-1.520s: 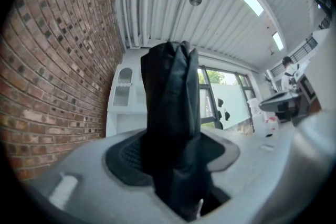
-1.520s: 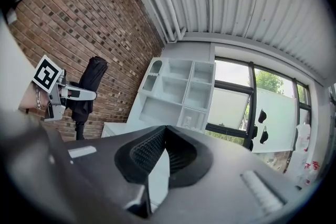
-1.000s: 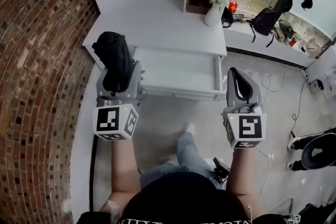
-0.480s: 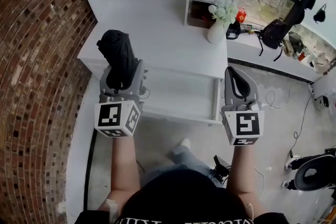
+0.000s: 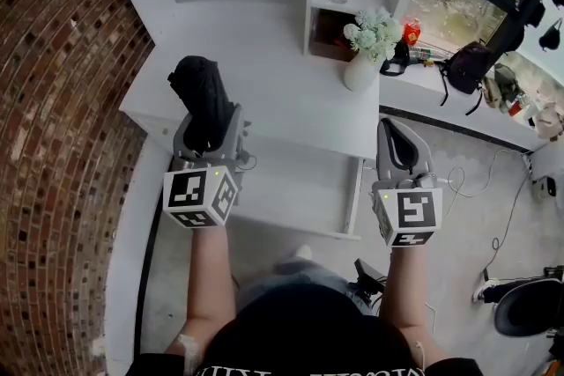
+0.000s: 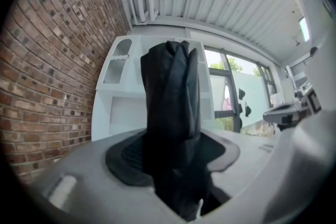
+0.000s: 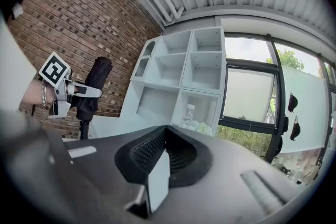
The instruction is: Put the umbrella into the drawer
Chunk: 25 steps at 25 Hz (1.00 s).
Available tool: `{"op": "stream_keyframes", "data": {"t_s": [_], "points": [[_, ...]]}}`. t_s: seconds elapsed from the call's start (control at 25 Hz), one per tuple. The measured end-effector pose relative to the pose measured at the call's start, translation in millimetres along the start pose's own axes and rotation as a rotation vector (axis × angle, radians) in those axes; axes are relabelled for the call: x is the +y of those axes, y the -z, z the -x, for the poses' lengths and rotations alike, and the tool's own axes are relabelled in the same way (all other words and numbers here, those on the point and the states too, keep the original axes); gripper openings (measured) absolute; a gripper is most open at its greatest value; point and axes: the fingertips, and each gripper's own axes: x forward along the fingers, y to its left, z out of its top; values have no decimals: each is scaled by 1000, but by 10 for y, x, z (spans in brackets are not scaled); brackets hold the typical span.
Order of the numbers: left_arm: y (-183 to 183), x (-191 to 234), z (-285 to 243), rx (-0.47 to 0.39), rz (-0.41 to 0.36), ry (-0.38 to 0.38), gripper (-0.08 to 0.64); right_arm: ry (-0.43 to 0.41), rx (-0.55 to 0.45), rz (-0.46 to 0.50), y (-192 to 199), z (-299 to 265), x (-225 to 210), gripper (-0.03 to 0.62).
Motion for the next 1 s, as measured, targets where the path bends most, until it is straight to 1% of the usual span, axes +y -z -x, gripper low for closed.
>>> {"op": "stream_keyframes", "data": {"t_s": [0.16,0.32,0.4,0.64,0.8,0.88,1.0], "points": [[276,1,-170,55,49,-18,241,-22,30,-35,190,-153,-96,3],[596,36,-227,114,110,-35,241,-50,64,-52,384,-273,-64,3],[791,59,-217,150,157,-47,241,-59,85,-62,491,-298,-22,3],[1364,78,-154,235,327,-92,242,-93,153,-87,792,-281,102,3],[1806,58,-81,333,414,-113,241,-99,195,-127,969,-280,211,3],[1989,65,-47,385,433,-117,242,-99,212,-131,1024,-294,269,3],[2202,85,-30,452,424,-117,241,-92,238,-142,1100,-315,331,3]]}}
